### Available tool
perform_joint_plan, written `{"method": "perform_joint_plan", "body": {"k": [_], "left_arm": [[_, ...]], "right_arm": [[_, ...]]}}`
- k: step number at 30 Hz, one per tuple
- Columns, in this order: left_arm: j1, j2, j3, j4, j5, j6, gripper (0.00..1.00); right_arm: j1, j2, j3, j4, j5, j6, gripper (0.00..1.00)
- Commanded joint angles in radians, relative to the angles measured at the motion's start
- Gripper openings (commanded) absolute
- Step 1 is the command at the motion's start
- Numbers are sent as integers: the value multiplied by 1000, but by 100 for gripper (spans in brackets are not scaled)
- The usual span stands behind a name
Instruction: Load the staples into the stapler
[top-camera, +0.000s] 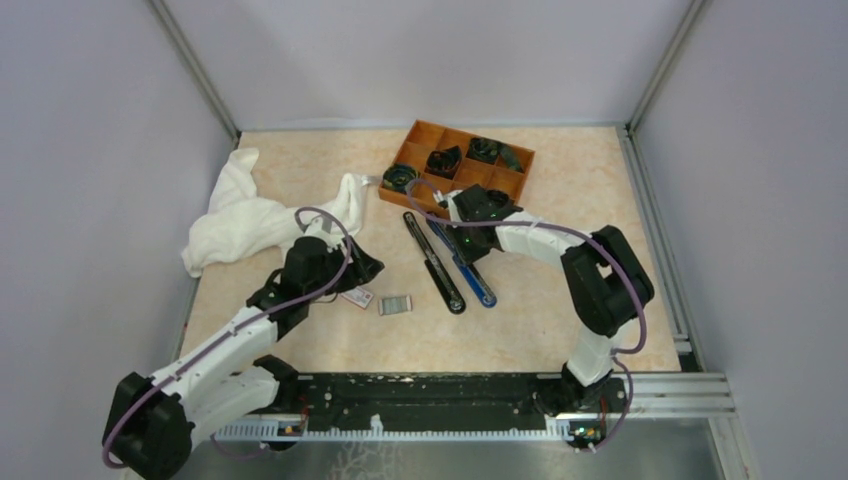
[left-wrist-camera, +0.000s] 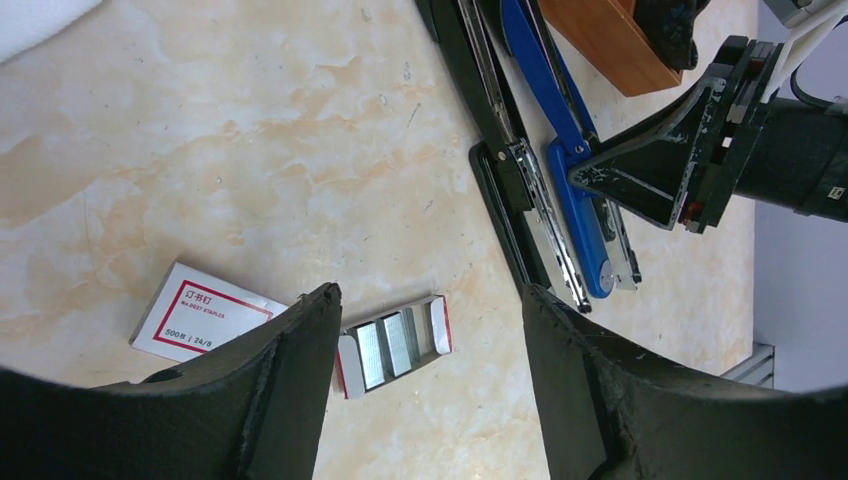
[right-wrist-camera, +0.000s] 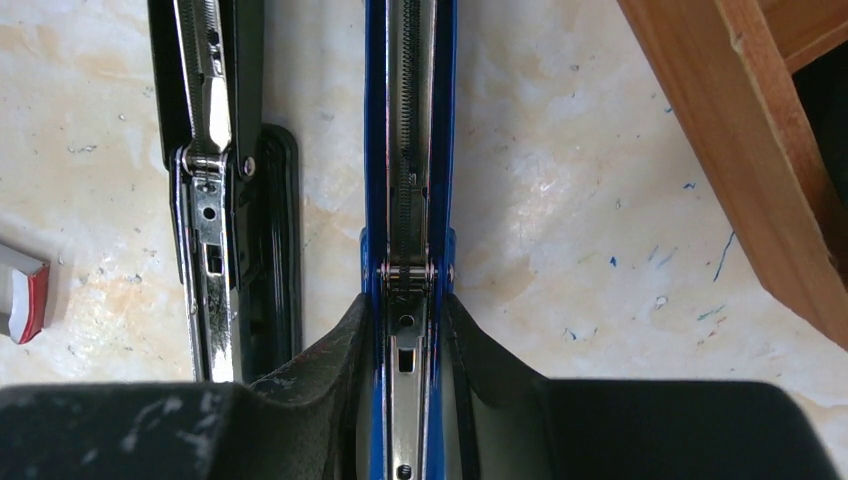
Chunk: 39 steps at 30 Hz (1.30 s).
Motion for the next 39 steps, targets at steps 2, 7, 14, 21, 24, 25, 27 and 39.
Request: {"method": "perform_joint_plan", "body": {"k": [2, 7, 14, 21, 24, 25, 27, 39], "left_arm": [[16, -26, 63, -71, 12, 45, 74], [21, -56, 113, -141, -25, 90, 80], [25, -91, 186, -237, -98, 159, 84], [28, -151, 257, -347, -274, 247, 90], [30, -178, 284, -395, -327, 268, 91], [30, -186, 294, -411, -342, 272, 92], [30, -205, 303, -429, -376, 282, 92], [31, -226, 223, -424, -418, 163, 94]], "right_arm": [[29, -17, 86, 40, 56, -23, 23], [66, -68, 92, 31, 64, -17, 37], [100, -107, 80, 37, 67, 19, 44], [239, -47, 103, 137, -11, 104, 47], [292, 8, 128, 186, -10, 136, 47], [313, 37, 145, 200, -7, 143, 47], [335, 76, 172, 208, -8, 150, 47], [371, 222, 253, 214, -83, 157, 39]]}}
